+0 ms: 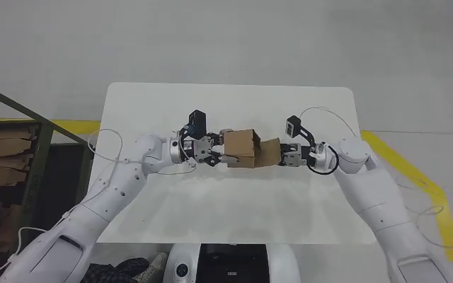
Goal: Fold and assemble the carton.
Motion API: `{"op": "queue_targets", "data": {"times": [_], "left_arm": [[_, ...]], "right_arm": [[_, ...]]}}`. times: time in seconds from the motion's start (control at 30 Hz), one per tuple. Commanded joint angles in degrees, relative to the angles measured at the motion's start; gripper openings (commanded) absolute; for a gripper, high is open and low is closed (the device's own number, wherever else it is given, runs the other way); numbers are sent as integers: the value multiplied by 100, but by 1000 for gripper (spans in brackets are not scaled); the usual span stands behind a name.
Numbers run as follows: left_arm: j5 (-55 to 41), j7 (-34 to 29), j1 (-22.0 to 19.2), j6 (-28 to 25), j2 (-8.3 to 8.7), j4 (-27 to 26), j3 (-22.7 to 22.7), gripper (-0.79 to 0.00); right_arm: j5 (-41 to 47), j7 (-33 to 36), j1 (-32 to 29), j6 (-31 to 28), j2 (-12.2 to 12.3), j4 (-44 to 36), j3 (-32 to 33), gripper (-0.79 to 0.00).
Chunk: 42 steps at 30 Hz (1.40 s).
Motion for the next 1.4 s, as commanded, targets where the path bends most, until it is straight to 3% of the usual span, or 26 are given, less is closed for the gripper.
{"op": "queue_targets", "data": {"times": [0.0,0.6,1.17,1.37], "left_arm": [[1,-33,-3,0,-11,39,-4,-406],[211,-267,-31,22,-85,181,-86,-403],[547,-283,-13,102,-157,221,-125,-397],[591,-280,-6,101,-180,217,-141,-397]], "right_arm": [[-43,4,40,1,-1,-23,-11,-785],[-377,-136,-68,143,122,-614,254,-785],[-562,-124,-356,370,270,-1268,548,-659],[-598,-111,-318,458,279,-1248,501,-680]]}}
